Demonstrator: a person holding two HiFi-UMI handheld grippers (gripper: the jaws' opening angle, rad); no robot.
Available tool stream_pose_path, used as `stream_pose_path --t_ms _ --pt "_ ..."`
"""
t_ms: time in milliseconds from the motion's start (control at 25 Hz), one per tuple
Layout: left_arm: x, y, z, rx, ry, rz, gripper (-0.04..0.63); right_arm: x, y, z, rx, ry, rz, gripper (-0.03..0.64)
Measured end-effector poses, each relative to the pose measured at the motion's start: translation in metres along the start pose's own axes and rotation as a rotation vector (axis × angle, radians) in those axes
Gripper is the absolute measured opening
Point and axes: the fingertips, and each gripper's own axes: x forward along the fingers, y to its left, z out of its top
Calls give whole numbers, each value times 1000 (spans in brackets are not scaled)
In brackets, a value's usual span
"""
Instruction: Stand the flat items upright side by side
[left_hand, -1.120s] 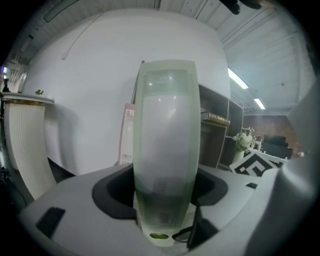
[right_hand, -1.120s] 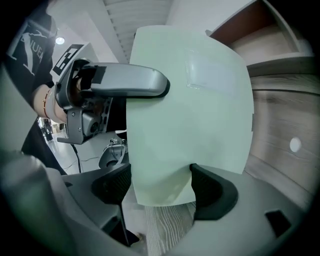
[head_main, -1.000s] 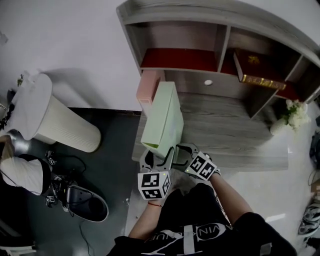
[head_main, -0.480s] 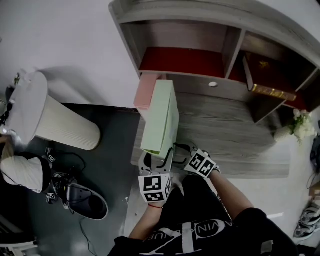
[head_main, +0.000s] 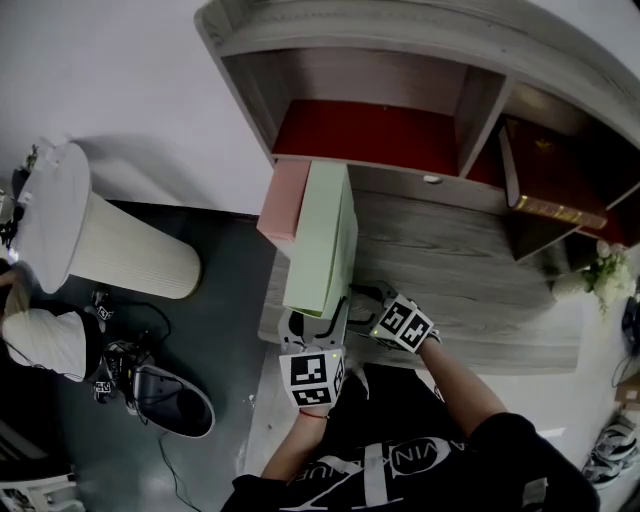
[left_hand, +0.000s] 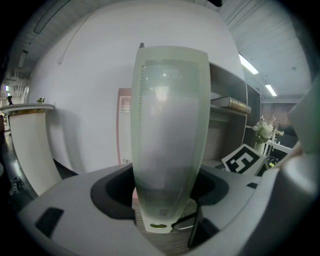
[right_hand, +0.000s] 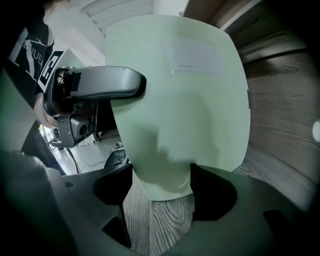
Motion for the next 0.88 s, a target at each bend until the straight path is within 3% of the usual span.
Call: stream_pose_path --t_ms 280,480,680,880 --pt "18 2 7 35 8 27 313 6 -19 6 -3 -3 25 371" --pt "27 3 14 31 -23 -3 316 8 -30 10 -10 -11 42 373" --pt "21 6 27 47 -100 16 302 9 -56 16 28 -30 -13 362" --pt "24 6 27 59 -102 21 285 9 -74 20 25 -23 -15 356"
